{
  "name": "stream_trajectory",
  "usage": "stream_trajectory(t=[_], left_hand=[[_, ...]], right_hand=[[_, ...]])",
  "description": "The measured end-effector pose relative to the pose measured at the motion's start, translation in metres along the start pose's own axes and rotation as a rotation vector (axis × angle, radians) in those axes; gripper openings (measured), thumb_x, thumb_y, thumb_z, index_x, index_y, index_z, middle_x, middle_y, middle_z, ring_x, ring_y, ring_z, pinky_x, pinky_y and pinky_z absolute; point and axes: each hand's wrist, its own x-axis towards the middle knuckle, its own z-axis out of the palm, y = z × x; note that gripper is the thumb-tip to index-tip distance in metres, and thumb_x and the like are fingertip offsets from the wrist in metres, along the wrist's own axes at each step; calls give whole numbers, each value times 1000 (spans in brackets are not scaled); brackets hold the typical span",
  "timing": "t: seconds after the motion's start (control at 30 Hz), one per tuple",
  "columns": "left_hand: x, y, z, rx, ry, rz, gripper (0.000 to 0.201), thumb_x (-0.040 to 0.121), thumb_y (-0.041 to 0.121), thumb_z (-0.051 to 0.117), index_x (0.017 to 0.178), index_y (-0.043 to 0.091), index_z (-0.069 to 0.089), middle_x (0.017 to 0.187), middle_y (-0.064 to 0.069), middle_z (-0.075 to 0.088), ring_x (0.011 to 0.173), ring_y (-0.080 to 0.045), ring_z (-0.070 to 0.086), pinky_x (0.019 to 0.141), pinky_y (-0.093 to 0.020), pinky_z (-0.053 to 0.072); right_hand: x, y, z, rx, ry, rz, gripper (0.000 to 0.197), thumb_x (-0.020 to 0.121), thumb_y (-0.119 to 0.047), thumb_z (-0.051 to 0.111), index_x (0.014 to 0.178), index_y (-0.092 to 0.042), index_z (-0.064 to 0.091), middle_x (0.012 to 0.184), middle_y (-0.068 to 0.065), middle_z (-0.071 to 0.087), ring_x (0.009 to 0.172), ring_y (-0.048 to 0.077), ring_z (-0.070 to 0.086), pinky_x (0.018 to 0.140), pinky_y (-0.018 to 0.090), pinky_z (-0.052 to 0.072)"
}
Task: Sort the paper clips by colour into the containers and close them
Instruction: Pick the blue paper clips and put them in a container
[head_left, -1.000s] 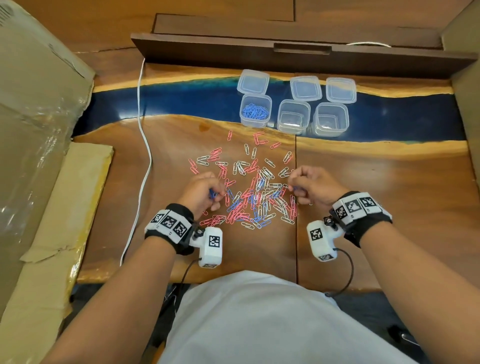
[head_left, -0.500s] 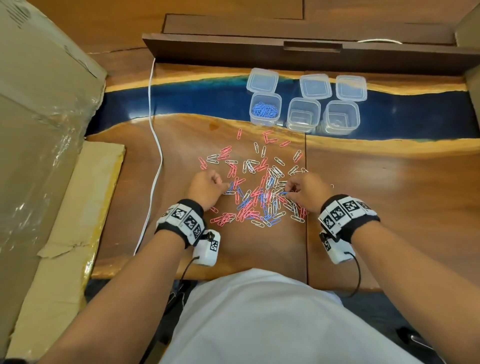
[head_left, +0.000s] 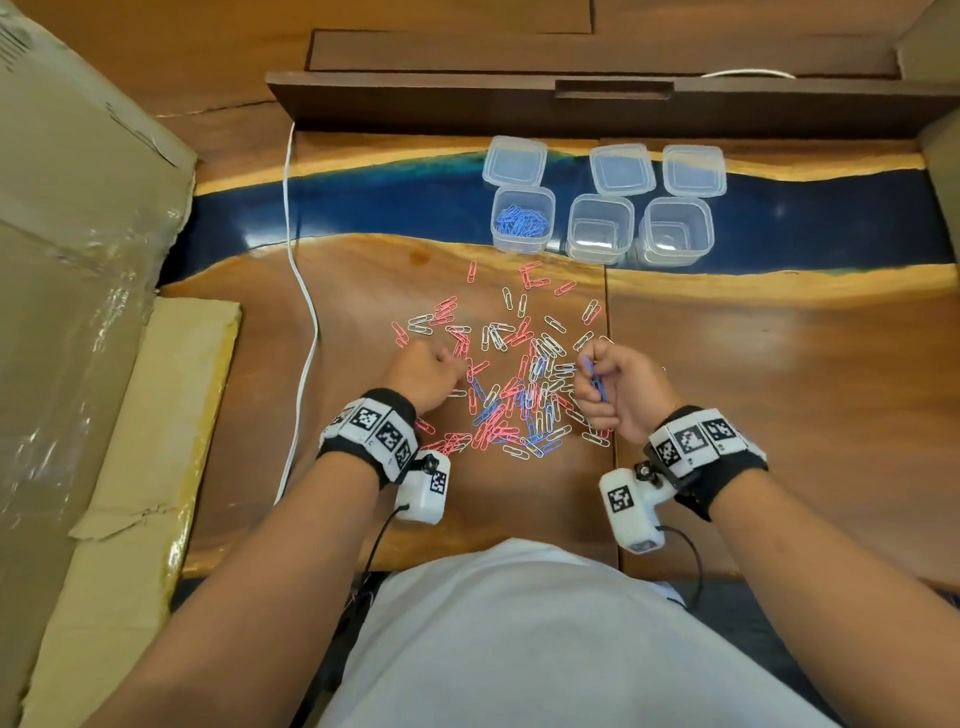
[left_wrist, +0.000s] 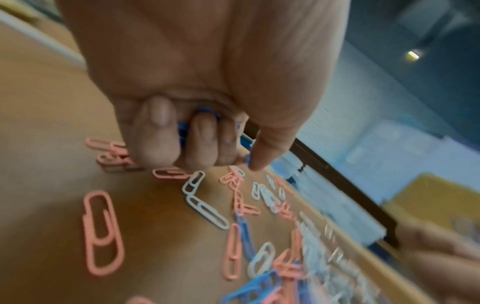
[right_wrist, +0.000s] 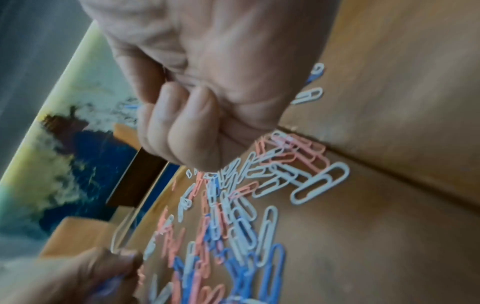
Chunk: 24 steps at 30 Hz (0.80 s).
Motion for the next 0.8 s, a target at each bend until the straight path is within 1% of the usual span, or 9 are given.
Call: stream_trajectory(t=[0.07,0.13,0.2,0.27,0.33,0.4,0.5,0.6,0.8], left_hand=[[-7,1,-2,-348,-86,-112,21,88,13,46,68,19,42,57,4,40,46,-14,33,43,-19,25],[-14,-1,-4,-737,-223,-200,17,86,11,39,73,21,34,55,5,32,45,-11,22,45,-17,12],[-19,-6,-4,-922,-313,-177,13,84,12,36,75,20,35,57,2,33,48,-12,23,46,-21,12],[-22,-9,-4,-1020,-338,-155,11,80,10,35,74,18,37,59,-1,35,49,-14,27,45,-22,16],[-24,-9,-4,-1057,-353,-142,13,78,7,34,70,17,37,60,-3,36,48,-14,30,44,-21,18],[-26,-9,-3,-1039,-353,-133,17,76,3,31,66,16,33,59,-3,35,47,-14,30,43,-20,17],[-27,-9,0,-1002,-315,-125,22,70,-5,30,62,15,28,58,-2,37,46,-13,30,43,-21,16],[-27,-8,4,-974,-277,-135,27,68,-11,27,59,15,27,57,-3,38,43,-13,30,42,-19,15],[-26,-6,6,-902,-212,-171,31,63,-15,25,61,16,27,60,-4,33,39,-11,23,45,-15,12]], right_hand=[[-3,1,3,129,-85,-28,12,70,-9,29,68,-8,41,53,7,34,39,10,22,42,17,14],[-2,1,5,182,-104,-51,19,69,-13,31,66,-3,48,55,10,37,40,14,27,41,19,16],[5,0,6,135,-63,-50,27,77,-15,33,64,-3,53,58,11,45,40,16,31,41,21,16],[13,-1,7,-12,57,-19,36,90,-21,37,62,-7,53,60,8,47,41,15,32,40,21,16],[22,-2,10,-271,230,6,40,95,-32,45,59,-15,45,55,2,39,40,13,28,39,20,17],[30,0,12,-646,337,-54,43,96,-37,49,59,-20,37,53,-2,31,43,14,26,42,22,22],[37,7,15,-1074,361,-183,33,89,-31,63,63,-18,47,56,-5,47,52,14,43,53,26,34],[41,15,19,-1180,403,-203,15,82,-26,71,74,-23,59,64,-10,56,58,11,52,54,24,36],[43,16,20,-1217,346,-160,15,81,-10,65,76,-24,63,63,-9,56,50,6,46,47,21,31]])
